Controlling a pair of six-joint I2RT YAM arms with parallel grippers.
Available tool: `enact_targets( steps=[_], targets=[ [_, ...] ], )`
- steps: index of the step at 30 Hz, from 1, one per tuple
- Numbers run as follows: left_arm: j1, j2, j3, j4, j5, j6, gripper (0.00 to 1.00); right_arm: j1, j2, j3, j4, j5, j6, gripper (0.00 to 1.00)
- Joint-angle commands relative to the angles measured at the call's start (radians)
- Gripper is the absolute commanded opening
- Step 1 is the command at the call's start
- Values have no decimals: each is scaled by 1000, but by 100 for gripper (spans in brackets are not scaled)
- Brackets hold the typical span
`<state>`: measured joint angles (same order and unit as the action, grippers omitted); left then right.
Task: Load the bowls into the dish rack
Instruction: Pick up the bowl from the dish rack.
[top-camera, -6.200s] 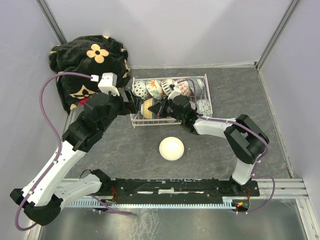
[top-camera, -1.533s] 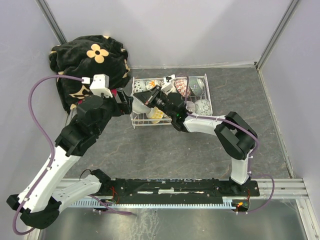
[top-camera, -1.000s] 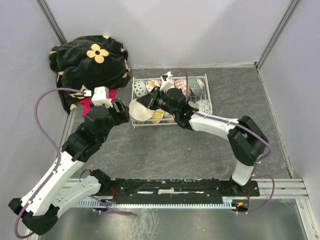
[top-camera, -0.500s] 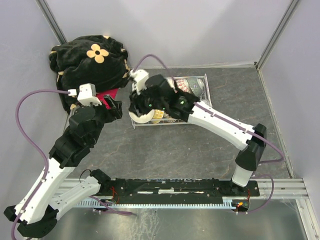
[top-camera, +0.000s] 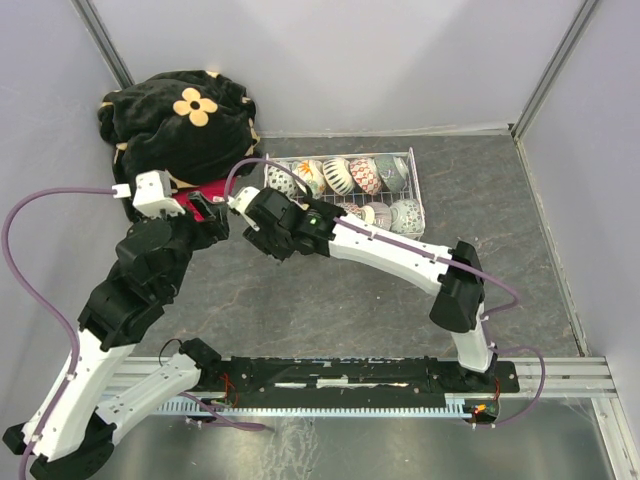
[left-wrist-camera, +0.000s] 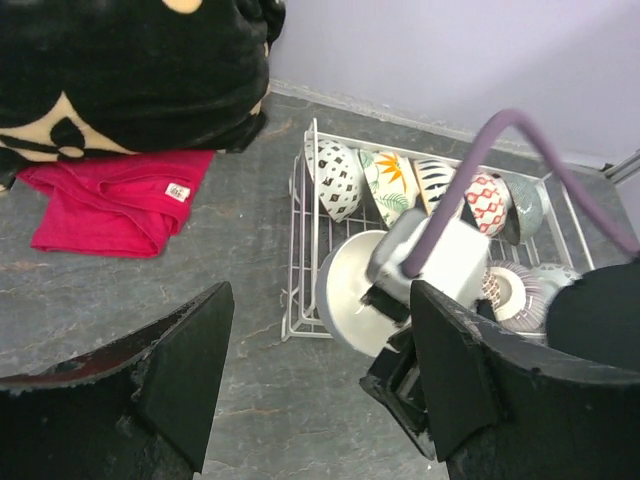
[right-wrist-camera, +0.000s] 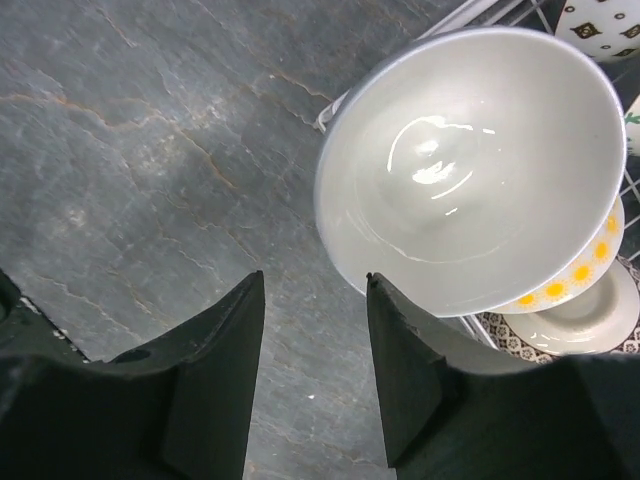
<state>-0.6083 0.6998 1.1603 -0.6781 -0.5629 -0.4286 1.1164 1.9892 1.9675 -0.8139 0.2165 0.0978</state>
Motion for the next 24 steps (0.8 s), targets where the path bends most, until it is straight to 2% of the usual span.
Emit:
enact_targets(
  steps=[1,9,13,24],
  targets=[
    [-4,-13,45,51,11,3,78,13,33,51,-7,32,-44,54],
    [-4,-29,59,55,12,8,78,13,75,53,55,5,-33,51],
    [-4,-31,56,57,13,9,78,13,105,82,59,16,-27,40],
    [-4,-34,52,62,11,14,78,6,141,121,75,127,-24,37]
  ],
)
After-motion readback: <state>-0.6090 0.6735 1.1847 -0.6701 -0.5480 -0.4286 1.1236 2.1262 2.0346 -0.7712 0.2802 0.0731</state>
